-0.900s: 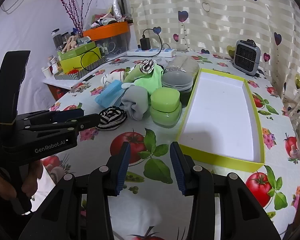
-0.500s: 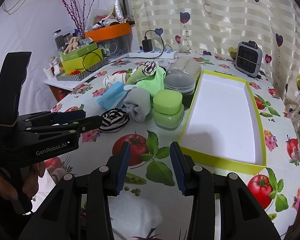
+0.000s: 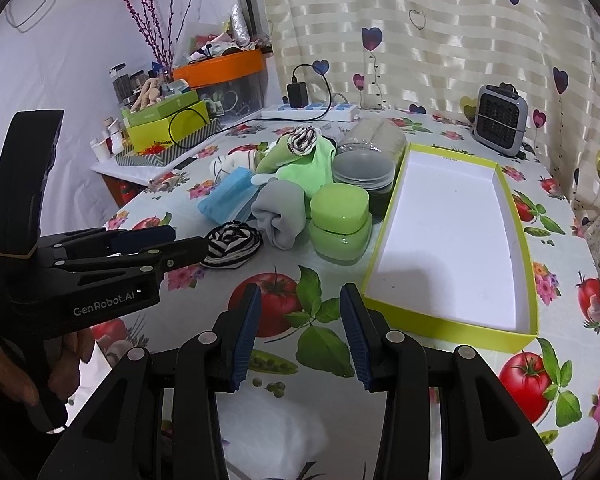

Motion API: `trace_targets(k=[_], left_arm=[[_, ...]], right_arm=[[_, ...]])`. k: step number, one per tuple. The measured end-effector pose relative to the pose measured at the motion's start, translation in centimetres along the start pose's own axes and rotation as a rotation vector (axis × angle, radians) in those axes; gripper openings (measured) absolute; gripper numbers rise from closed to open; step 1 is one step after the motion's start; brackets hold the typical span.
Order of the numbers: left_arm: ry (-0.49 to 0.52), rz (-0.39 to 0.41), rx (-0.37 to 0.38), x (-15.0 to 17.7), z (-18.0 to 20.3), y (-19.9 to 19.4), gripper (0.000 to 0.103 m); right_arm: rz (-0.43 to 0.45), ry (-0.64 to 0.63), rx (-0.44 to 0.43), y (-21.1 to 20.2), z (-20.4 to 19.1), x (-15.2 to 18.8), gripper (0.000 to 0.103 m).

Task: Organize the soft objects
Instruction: 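Move the left gripper toward the black-and-white striped sock ball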

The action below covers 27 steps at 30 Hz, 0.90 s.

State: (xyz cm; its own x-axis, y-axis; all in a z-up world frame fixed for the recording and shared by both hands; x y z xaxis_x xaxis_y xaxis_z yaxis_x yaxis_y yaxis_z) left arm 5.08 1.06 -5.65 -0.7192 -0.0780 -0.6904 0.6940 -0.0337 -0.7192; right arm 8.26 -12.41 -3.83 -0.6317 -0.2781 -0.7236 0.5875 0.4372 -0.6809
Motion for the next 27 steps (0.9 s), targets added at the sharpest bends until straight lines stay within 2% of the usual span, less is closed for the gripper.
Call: trace_targets(k=[9,16,27], left_arm=[[-0.006,-0.013,-0.026,0.23,-0.47,0.31,0.043],[-0.012,-0.015,-0.012,0.29,-0.47,0.44,0.043],[-0.017,-0.014,-0.006,0.34,-0.34,0.48,0.043]], right_arm=[[0.001,0.001,-0.012,0.22,-0.21,0.12,0.042],[-0.018,0.007,-0.043,0.50,-0.54,0.43,0.042],[-0.036,0.010,-0.044,0.90,-0.52,0.47,0.042]])
Point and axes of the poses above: each gripper's, at about its wrist camera, not at the fingertips, and y roughly the way its jaws point, z to its right, x to its underside, the point moved 7 cm from there along y, roughly the way its jaws point, and after that the axes turned 1 degree about x, right-handed, at the moved point
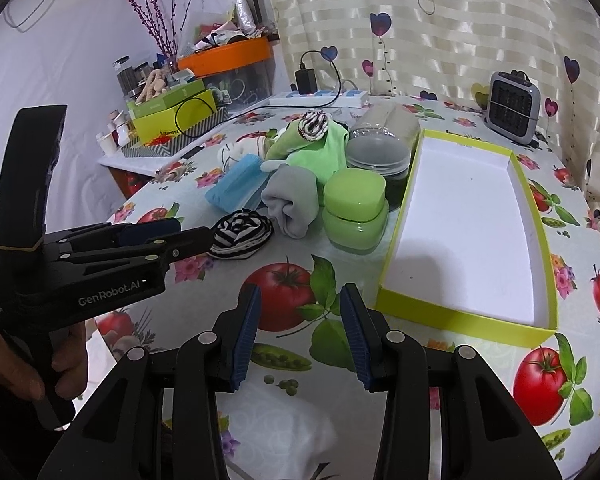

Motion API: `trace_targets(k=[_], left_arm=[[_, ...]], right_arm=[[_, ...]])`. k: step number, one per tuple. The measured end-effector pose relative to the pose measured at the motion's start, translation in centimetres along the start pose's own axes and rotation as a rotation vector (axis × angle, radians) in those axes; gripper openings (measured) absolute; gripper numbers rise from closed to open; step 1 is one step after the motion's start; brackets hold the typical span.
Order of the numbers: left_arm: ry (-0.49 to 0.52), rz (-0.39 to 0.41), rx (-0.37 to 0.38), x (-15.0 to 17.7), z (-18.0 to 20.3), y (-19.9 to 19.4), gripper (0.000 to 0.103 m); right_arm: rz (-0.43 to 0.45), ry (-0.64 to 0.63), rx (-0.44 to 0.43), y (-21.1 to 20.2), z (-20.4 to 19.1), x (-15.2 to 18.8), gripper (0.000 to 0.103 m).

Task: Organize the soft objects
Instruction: 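Move the left gripper toward the black-and-white striped sock ball, then close the left gripper on the striped sock ball and lift it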

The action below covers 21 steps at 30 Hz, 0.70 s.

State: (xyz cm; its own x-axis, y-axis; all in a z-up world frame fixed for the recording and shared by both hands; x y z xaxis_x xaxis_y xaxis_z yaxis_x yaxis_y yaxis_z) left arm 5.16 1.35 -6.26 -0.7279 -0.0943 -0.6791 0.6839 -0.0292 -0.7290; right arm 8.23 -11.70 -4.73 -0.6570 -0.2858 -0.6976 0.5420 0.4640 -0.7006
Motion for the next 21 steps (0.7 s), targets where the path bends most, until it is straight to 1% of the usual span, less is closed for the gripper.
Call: trace_targets(k=[11,16,21], left_arm=[[0.010,-0.008,-0.007,0.0,0.0,0.4,0.043],[-0.011,-0.020,0.031,-0.2,-0.8,1.1,0.043],[-0.035,-0.021,0.049,-0.4,-1.4,1.5,0.043]], right_arm=[[-0.012,0.001,-0.001,0.6,0.0,0.0,0.042],[-0.013,0.002,0.000,0.7,-0.1,0.0,0.042],[-0.016,0.008,-0.001,1.1,0.0,0.0,0.042]])
Point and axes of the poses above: each gripper's, at about its wrist camera, not at the fingertips, and y roughly the way its jaws point, z to its right, x to its underside, the point moved 7 cm from there along y, roughly the way its jaws point, and after that the axes turned 1 degree about x, right-handed, at the moved point
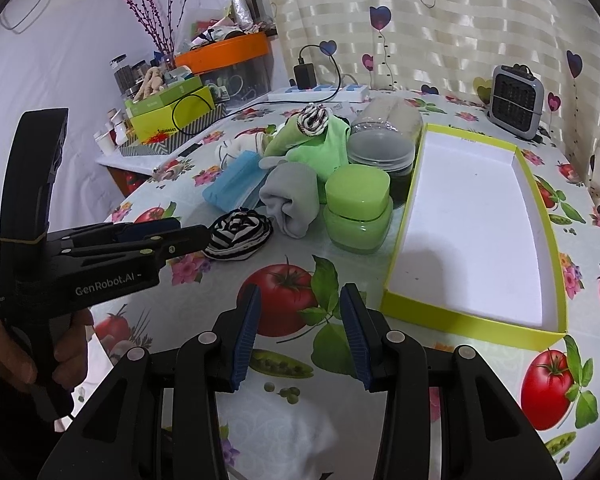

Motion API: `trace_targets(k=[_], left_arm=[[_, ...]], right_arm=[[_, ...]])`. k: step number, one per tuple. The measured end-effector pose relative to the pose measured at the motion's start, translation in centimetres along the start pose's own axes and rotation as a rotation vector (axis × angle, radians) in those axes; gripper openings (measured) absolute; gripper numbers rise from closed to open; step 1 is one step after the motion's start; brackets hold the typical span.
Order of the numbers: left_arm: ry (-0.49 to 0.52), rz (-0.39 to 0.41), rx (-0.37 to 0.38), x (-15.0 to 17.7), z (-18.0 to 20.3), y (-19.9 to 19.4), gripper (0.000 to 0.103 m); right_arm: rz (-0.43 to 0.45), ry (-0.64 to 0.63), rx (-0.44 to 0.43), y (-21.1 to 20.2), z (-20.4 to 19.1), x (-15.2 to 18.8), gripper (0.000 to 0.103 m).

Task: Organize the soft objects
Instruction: 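Close the left gripper on the striped sock ball and lift it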

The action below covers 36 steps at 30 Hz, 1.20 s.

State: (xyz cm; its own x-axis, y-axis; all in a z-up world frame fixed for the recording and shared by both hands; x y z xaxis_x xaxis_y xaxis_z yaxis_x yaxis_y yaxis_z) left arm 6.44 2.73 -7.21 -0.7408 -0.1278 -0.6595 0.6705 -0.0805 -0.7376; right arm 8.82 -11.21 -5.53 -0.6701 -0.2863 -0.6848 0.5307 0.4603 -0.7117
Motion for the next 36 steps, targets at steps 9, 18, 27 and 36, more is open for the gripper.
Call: trace_targets(k=[9,18,27,36], left_arm=[[0.014,-0.048,0.022,-0.2,-0.1,2.3,0.045],[0.032,-0.093,0.007,-0.2,0.2,4.7,0.045],[-0.006,-0.073,0.009,-0.1,-1.3,4.5,0.020],[-0.042,-0.067,0.018,0.1,-2.8,4.0,0.015]], right_arm=[[-0.008,0.003,-0.005,0.5,-0.1,0.1,0.042],[-0.018,0.009,-0.005,0.8,0.3,-0.2,0.042],[-0.015,-0.012,-0.009,1.9,-0.1,-1.6,0.042],[-0.007,-0.078,-0.015,4.6,-1.6,-4.4,0.042]])
Point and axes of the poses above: each gripper's, at about its wrist camera, not at the fingertips, and y roughly the way its jaws point, z to its right, x to its underside, the point moved 7 cm from there along y, roughly the way its jaws point, and after that the axes turned 1 degree about x, right-handed, at the moved point
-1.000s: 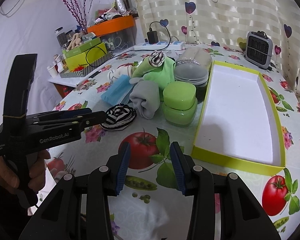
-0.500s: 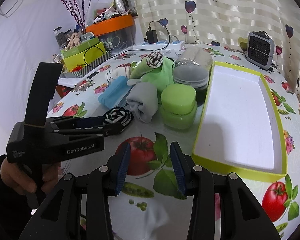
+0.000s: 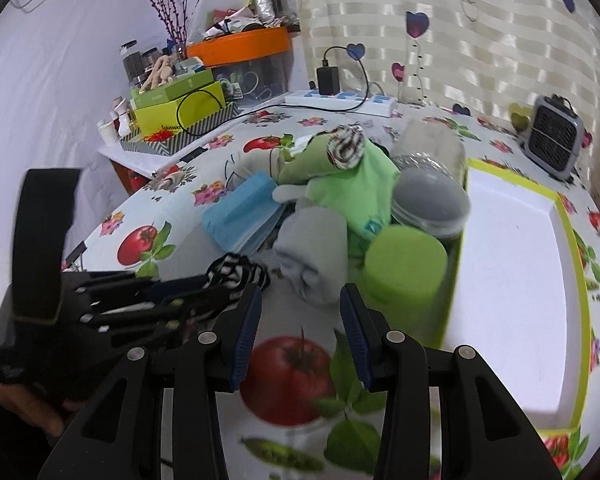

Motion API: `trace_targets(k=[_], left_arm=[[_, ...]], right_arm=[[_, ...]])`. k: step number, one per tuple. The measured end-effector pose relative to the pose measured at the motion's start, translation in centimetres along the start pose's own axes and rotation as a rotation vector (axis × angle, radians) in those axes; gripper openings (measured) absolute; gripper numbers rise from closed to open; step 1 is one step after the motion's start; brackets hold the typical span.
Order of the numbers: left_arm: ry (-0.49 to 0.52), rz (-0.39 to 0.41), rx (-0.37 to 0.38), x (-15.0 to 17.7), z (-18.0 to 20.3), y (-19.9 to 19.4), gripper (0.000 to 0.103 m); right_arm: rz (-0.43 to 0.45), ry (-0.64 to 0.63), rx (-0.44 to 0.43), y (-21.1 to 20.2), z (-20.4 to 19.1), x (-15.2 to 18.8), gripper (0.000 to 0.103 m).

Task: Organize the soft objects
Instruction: 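Close the left gripper on the striped sock ball and lift it, then grasp the grey sock with the right gripper while the left gripper holds the striped sock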

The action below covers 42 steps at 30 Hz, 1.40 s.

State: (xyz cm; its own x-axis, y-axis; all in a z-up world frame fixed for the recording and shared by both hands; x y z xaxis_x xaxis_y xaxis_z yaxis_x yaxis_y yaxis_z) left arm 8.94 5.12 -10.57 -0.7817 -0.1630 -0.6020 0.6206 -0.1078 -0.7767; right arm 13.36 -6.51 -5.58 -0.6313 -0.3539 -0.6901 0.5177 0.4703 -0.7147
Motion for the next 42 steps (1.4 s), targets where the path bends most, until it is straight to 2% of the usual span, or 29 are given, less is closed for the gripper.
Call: trace_targets(k=[8,13,17,21,24,25,26,30,31,33,42], left_arm=[[-0.008,-0.005,0.020,0.6,-0.8,-0.5,0.015],[0.002,-0.010,0.046,0.5,-0.4,-0.3,0.030],[0.013,-0.013,0.045,0.5,-0.1,0.0,0.033],[0.040,-0.010,0.024,0.5,0.1,0.2,0.036],[0.062,-0.003,0.000,0.5,0.3,0.3,0.036],[0.064,0.002,-0.003,0.5,0.3,0.4,0.036],[0.066,0.003,-0.006,0.5,0.3,0.4,0.035],[0.055,0.005,-0.021,0.5,-0.1,0.3,0.020],[0.042,0.004,-0.011,0.5,-0.2,0.2,0.016],[0.022,0.004,-0.001,0.6,-0.4,0.0,0.015],[0.014,0.057,0.020,0.7,0.7,-2.7,0.013]], right_arm=[[-0.028,-0.069,0.037,2.6,-0.7,-1.4,0.042],[-0.034,-0.106,0.086,3.3,-0.8,-1.9,0.042],[-0.019,-0.148,0.122,3.2,-1.1,-2.5,0.042],[-0.082,-0.180,0.143,4.6,-1.0,-2.1,0.042],[-0.093,-0.208,0.172,5.1,-1.2,-2.1,0.042],[-0.097,-0.214,0.179,5.2,-1.2,-2.1,0.040],[-0.102,-0.223,0.184,5.3,-1.3,-2.1,0.023],[-0.092,-0.236,0.172,5.2,-1.6,-2.2,0.013],[-0.090,-0.237,0.164,5.1,-1.7,-2.1,0.012],[-0.081,-0.231,0.142,4.7,-1.9,-2.0,0.012],[0.004,-0.150,0.043,1.0,-2.0,-1.5,0.012]])
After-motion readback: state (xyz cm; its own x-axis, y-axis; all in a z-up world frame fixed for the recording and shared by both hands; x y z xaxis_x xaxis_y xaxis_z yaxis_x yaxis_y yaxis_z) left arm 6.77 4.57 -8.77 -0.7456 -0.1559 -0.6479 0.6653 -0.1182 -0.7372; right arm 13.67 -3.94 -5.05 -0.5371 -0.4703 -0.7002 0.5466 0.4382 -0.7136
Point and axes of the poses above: each gripper's, at about its wrist camera, not at the fingertips, and y roughly the way its jaws point, z to its right, x to its underside, the point moved 7 cm from there along y, roughly the way its jaws point, and after that the axes turned 1 degree about x, right-handed, at the moved point
